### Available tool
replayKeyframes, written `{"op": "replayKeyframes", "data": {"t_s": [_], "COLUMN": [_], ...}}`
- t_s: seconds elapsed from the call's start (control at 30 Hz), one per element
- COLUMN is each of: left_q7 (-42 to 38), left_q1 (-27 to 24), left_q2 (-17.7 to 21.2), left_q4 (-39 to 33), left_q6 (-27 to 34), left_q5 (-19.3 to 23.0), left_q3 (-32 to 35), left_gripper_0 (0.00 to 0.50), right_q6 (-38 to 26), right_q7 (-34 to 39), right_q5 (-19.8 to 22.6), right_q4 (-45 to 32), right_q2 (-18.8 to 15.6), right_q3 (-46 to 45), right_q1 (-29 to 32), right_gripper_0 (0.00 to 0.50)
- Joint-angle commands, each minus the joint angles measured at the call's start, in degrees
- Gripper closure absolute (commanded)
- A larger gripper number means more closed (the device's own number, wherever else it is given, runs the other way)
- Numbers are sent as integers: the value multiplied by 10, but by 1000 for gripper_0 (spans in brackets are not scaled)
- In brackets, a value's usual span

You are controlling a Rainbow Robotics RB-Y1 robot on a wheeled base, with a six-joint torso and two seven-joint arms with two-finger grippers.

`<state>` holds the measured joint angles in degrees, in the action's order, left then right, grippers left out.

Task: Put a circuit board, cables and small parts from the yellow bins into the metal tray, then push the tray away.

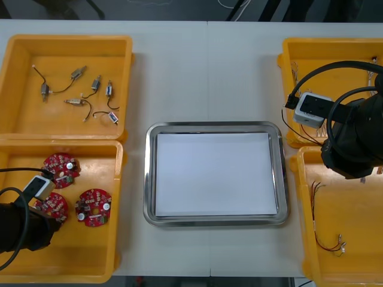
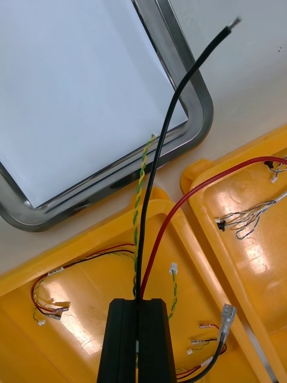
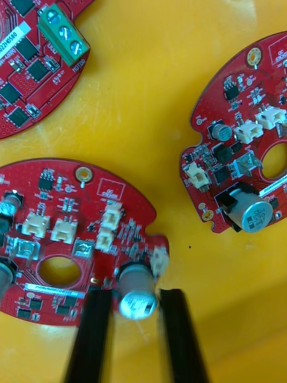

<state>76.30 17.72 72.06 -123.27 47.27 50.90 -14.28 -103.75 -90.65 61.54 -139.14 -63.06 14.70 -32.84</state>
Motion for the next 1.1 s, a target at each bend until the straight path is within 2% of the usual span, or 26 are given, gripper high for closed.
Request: {"op": "replayKeyframes", "data": {"t_s": [0.03, 0.43, 0.7, 0.87, 1.1], "left_q7": [-37, -49, -44, -33, 49], "left_q1": [-9, -19, -16, 7, 56], "left_q2": [15, 16, 17, 21, 23], "left_q4": [-7, -14, -49, -65, -66], "left_q6": [-4, -4, 73, 99, 100], "left_q5": [-13, -11, -10, -19, -15], "left_q3": [-7, 8, 58, 89, 130], "left_gripper_0": [0, 0, 0, 0, 0], "right_q6": [0, 0, 0, 0, 0], "right_q7": [14, 14, 14, 14, 14], "right_q5": [-5, -4, -4, -3, -3], "right_q4": [-14, -13, -14, -13, -13], "right_q2": [-14, -12, -12, -12, -12], "right_q3": [7, 7, 7, 7, 7], "right_q1": [-15, -15, -15, -15, -15], "right_gripper_0": [500, 500, 500, 500, 500]}}
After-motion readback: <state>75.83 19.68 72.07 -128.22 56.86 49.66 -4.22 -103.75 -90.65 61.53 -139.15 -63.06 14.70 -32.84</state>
